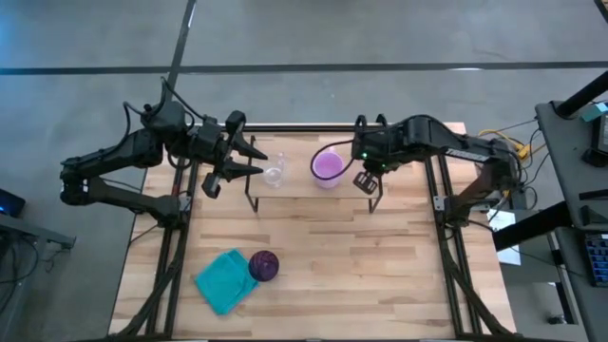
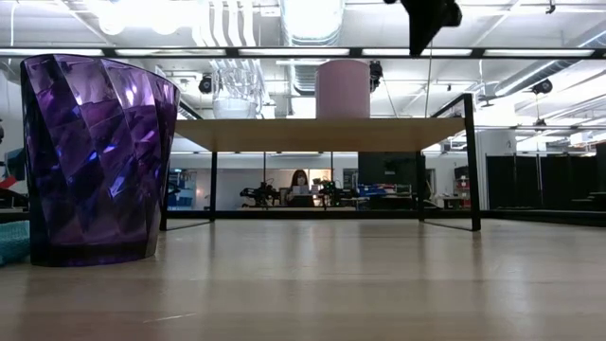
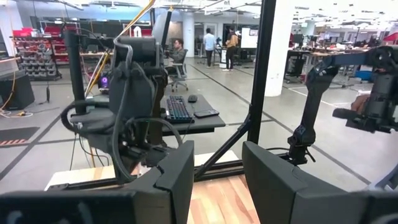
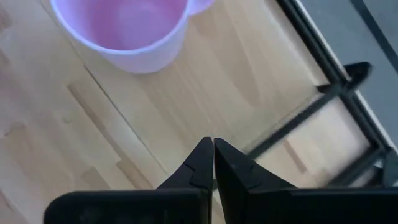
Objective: Stack small to large cups/mugs on shelf
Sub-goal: Put the pink mug on the shelf, then put the violet cup on the shelf
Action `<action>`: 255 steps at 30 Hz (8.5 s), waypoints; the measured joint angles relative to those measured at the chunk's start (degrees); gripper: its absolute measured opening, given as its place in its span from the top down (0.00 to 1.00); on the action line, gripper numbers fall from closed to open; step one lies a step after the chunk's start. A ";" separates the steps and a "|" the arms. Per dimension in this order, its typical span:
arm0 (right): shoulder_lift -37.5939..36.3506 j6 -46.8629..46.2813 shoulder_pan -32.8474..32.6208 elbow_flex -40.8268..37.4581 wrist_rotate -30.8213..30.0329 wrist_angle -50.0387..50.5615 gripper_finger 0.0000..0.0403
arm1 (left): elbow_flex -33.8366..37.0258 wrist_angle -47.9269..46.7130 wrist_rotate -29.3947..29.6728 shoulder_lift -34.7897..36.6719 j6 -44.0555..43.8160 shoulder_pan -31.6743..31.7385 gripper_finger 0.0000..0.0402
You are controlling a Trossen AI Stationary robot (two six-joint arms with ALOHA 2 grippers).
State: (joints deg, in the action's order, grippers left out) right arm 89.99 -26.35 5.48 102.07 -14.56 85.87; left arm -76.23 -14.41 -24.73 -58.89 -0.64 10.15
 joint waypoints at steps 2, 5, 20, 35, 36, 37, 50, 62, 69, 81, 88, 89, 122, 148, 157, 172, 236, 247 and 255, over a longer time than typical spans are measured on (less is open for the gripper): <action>-1.01 0.66 0.04 -3.12 1.28 -4.16 0.98 | 0.00 0.15 0.00 -0.24 0.01 0.00 0.69; -1.52 1.55 0.04 -6.61 2.90 -10.59 0.98 | 0.00 0.06 0.00 -0.44 0.00 0.00 0.69; 2.91 4.09 0.59 -10.54 1.94 -16.81 0.98 | -0.01 0.40 0.01 -1.40 -0.42 0.00 0.69; 4.49 4.88 0.94 -10.50 2.72 -23.80 0.98 | 0.00 0.48 0.00 -1.32 -0.42 0.00 0.69; 4.64 5.20 0.94 -10.50 2.93 -24.56 0.98 | 0.00 0.48 0.01 -1.31 -0.42 0.00 0.69; 4.79 5.41 0.94 -10.50 2.99 -25.32 0.98 | 0.00 0.48 0.01 -1.31 -0.42 0.00 0.69; 6.91 6.60 1.07 -10.50 4.43 -31.64 0.98 | -0.13 0.48 0.00 -1.31 -0.42 0.00 0.69; 4.43 -0.49 -5.27 -9.34 11.22 -28.22 0.98 | -0.13 -4.14 0.17 -0.31 -0.48 0.00 0.69; 3.79 -2.58 -13.55 -1.10 12.17 -28.28 0.98 | -0.13 -27.25 0.78 -0.34 -5.02 -1.07 0.69; 3.77 -2.78 -17.64 8.62 6.80 -28.26 0.91 | 4.03 -41.79 1.54 -3.75 -18.08 -12.49 0.69; 3.81 -2.62 -17.59 9.57 5.48 -28.25 0.90 | 11.02 -39.81 9.07 -8.72 -27.74 -16.97 0.69; 3.81 -2.62 -17.59 9.51 5.48 -28.25 0.90 | 11.68 -39.00 9.07 -9.64 -29.43 -17.40 0.69; 3.94 -7.65 -13.64 -9.95 20.59 -32.83 0.61 | 14.69 -29.78 10.19 -18.34 -40.52 -21.94 0.69; 3.94 -7.08 -14.19 -9.49 20.72 -34.32 0.66 | 14.36 -31.10 10.54 -26.44 -43.59 -25.88 0.87; 3.94 -7.08 -14.19 -9.49 20.70 -34.37 0.66 | 13.23 -31.10 10.73 -27.33 -41.04 -25.56 0.99; -0.66 -10.74 -15.32 -9.49 23.90 -30.29 0.67 | -9.17 -35.26 16.62 -26.40 -28.92 -19.16 1.00; -4.58 -20.63 -15.94 -9.60 -18.65 -5.74 0.71 | -55.30 -44.06 17.68 -58.15 1.11 5.30 1.00; -4.58 -21.68 -15.96 -9.62 -18.63 -5.94 0.71 | -53.33 -42.97 17.66 -58.18 1.11 5.66 1.00; -4.58 -21.68 -15.96 -9.62 -18.60 -6.31 0.71 | -50.87 -41.72 17.47 -58.18 1.10 5.66 1.00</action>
State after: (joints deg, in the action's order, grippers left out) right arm 85.41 -48.03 -10.48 92.44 -33.17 79.57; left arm -127.09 -56.14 -7.26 -117.08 0.45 15.81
